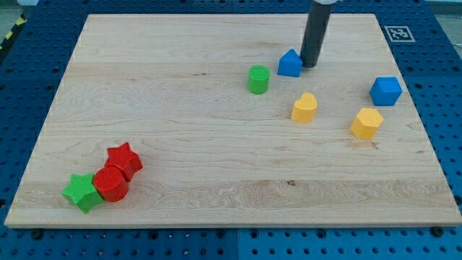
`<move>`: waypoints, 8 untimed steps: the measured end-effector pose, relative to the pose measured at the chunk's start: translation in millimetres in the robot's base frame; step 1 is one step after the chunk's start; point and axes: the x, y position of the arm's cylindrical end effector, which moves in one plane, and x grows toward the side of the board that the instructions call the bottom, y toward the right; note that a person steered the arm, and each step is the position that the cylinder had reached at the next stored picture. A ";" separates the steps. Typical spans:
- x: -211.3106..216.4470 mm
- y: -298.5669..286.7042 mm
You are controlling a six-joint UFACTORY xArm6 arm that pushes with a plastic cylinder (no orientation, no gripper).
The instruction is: Move the blue cube diagonal to the yellow heart
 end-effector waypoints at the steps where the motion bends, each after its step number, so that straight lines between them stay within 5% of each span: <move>1: -1.6 63.4; 3: 49.1 174.0; 4: 96.7 177.9; 8: 107.0 133.9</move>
